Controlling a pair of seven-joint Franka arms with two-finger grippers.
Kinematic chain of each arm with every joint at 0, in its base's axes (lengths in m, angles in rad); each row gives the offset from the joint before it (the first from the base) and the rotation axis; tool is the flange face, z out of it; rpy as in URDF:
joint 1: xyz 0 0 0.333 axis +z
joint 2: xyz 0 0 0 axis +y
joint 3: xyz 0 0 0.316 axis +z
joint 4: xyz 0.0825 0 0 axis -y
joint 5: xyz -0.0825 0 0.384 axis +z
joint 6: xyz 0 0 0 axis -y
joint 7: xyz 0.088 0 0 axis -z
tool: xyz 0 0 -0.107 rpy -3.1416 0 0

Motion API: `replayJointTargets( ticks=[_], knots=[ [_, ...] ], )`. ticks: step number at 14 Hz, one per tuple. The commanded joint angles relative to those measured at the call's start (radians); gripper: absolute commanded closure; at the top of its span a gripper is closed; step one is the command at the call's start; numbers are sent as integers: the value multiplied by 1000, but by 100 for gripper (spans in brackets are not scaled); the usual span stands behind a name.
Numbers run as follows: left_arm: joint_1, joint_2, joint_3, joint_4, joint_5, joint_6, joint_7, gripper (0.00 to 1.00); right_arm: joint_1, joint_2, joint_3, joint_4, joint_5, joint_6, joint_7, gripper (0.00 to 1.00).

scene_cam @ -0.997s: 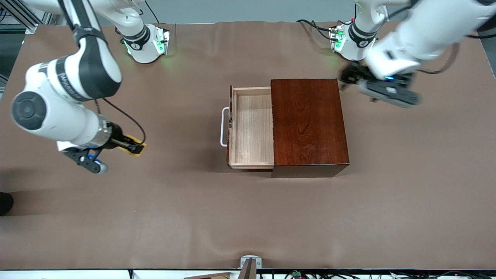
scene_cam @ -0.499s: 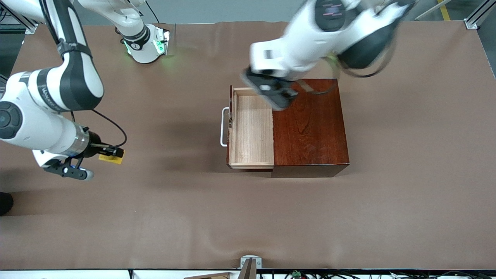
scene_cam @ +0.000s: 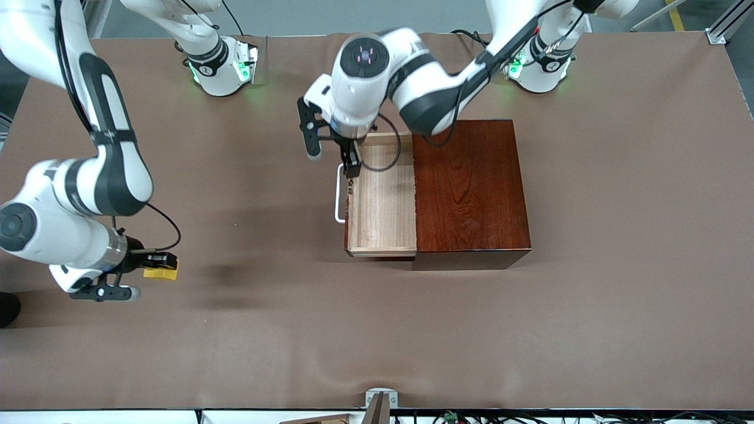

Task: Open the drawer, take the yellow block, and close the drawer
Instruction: 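Carry the block away with the right gripper while the left gripper reaches the drawer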

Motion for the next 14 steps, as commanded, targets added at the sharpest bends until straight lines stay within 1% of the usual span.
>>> replayJointTargets(
  ticks=[1, 3, 4, 5, 9, 14],
  knots=[
    [-47, 61, 66, 43, 24, 48, 180, 0, -31, 36, 16, 16, -36, 37, -48, 100],
    [-157, 69, 195, 43, 24, 95, 242, 0, -49, 71, 16, 14, -37, 69, -82, 100],
    [-203, 76, 235, 44, 22, 120, 238, 0, -51, 86, 16, 14, -39, 94, -87, 100],
    [-231, 84, 258, 45, 21, 146, 230, 0, -61, 103, 16, 13, -39, 120, -87, 100],
    [-234, 135, 266, 49, 21, 221, 178, 0, -72, 149, 15, 13, -40, 152, -87, 100],
    [-227, 145, 277, 45, 25, 214, 187, 0, -83, 184, 15, 7, -40, 180, -88, 100]
  ],
)
